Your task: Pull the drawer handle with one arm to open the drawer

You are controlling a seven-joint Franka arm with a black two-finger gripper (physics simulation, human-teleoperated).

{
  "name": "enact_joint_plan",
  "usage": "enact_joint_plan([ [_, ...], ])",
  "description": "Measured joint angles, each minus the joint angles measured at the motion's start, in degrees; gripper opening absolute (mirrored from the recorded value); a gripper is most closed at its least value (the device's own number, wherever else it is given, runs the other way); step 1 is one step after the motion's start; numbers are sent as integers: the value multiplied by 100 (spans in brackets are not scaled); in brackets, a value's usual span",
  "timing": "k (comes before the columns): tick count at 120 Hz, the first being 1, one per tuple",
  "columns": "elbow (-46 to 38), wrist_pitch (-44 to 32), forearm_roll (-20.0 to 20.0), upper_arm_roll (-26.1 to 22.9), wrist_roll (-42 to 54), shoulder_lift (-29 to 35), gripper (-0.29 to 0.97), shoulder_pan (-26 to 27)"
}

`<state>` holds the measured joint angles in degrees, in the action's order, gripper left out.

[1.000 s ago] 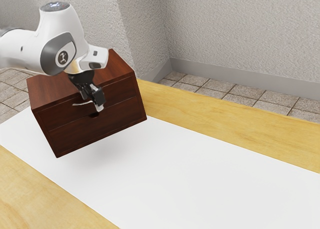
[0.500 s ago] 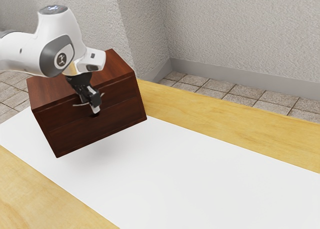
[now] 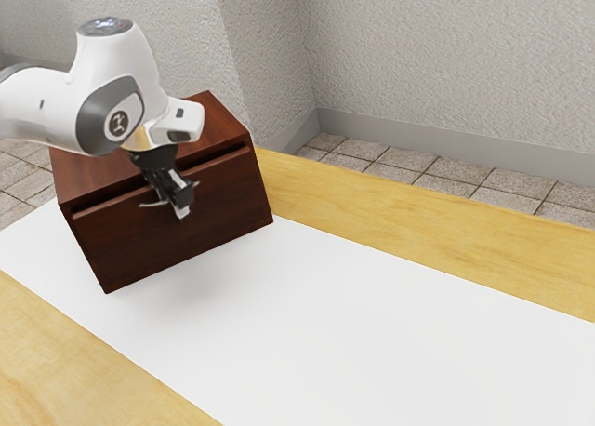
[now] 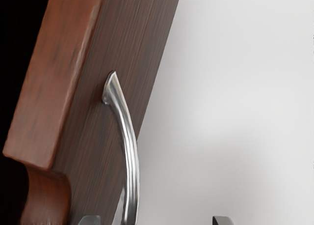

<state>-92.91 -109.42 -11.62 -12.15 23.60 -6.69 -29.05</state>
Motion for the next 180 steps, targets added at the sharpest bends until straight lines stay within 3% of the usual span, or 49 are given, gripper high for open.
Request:
enact_joint_plan([
  [41, -487, -160, 3, -8, -167, 313, 33, 129],
  [68, -647, -247, 7, -15, -300, 471, 20, 164],
  [88, -881, -352, -6, 1, -411, 580, 27, 280],
  [180, -1383, -600, 23, -63, -999, 990, 29, 406],
])
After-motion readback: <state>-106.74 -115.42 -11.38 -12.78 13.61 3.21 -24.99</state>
